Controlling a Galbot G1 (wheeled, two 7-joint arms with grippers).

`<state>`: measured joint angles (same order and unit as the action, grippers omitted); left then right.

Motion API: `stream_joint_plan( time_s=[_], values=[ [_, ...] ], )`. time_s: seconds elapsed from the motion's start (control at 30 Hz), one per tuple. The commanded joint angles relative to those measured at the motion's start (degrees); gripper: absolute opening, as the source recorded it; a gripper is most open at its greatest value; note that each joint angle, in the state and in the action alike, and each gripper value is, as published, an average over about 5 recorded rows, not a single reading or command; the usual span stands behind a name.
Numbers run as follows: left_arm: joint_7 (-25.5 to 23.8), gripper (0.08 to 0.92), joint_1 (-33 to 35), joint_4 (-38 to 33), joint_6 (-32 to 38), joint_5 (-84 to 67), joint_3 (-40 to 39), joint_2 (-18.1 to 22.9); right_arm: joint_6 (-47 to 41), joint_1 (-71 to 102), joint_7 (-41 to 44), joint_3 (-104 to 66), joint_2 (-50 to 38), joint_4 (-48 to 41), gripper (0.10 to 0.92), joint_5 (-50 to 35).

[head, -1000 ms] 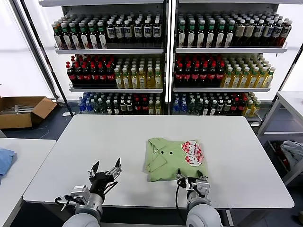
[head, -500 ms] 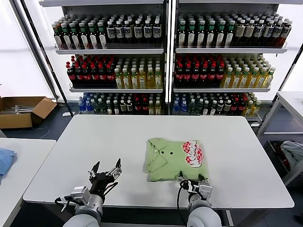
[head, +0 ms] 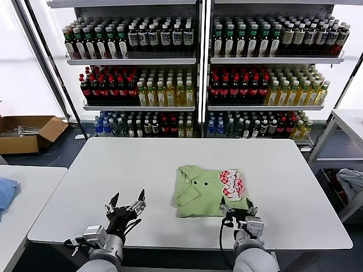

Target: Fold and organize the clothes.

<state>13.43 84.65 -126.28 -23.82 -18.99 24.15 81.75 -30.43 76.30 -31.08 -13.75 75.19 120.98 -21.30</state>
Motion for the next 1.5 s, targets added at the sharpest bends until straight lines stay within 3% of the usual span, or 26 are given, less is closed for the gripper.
stream_joint_plan(
  time_s=[0.03,0.53,1.5],
  values=[
    [-1.9,0.823,0.3,-0.5,6.1,5.0,0.3,0.4,5.9,2.6,8.7,-11.4,-5.5,4.7,0.823,16.3],
    [-3.2,0.823,0.4,1.4,10.5,11.2,0.4,1.7,7.2,7.3,8.1,-15.2,-3.4,4.4,0.823,11.8],
    [-3.7,0.823,1.1,-0.2,9.7,11.1,1.1,2.0,7.0,5.9,9.8,-11.1,-4.0,3.0,0.823,11.9]
  ],
)
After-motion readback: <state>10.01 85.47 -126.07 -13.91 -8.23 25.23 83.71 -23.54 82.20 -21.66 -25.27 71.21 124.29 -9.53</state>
